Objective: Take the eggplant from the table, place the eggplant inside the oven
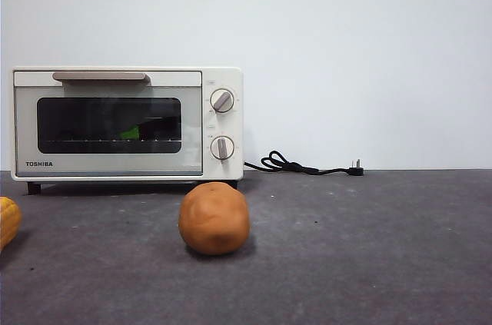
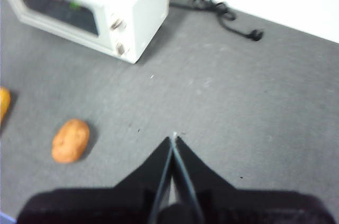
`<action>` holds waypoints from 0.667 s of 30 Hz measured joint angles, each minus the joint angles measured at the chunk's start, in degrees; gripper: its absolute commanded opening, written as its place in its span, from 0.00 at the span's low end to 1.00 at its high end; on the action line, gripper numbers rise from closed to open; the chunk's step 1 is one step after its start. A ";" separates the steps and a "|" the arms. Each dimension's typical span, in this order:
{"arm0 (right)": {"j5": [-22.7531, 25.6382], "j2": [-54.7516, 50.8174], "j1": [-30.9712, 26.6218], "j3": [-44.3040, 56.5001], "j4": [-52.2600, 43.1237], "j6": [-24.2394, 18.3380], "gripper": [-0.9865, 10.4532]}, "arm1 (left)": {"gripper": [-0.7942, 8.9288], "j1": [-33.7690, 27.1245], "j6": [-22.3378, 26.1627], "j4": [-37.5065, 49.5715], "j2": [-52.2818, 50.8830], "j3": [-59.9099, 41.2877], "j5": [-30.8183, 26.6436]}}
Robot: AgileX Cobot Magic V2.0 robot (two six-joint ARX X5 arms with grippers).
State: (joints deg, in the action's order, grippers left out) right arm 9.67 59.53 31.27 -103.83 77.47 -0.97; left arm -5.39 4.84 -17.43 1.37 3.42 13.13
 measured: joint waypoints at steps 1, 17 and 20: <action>-1.68 -1.49 -2.36 0.00 0.02 -0.11 0.09 | 0.08 0.00 0.00 0.00 0.00 0.00 -0.02; 3.91 -23.34 -22.10 -0.07 0.00 -6.19 0.09 | 0.08 0.00 -0.02 0.00 0.02 0.00 0.00; 1.22 -26.53 -22.95 1.36 -0.02 -6.36 0.09 | 0.08 0.00 -0.02 0.00 0.02 0.00 0.02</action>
State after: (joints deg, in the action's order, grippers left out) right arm 10.90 32.99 8.32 -102.48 77.45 -7.33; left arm -5.39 4.82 -17.43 1.39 3.42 13.15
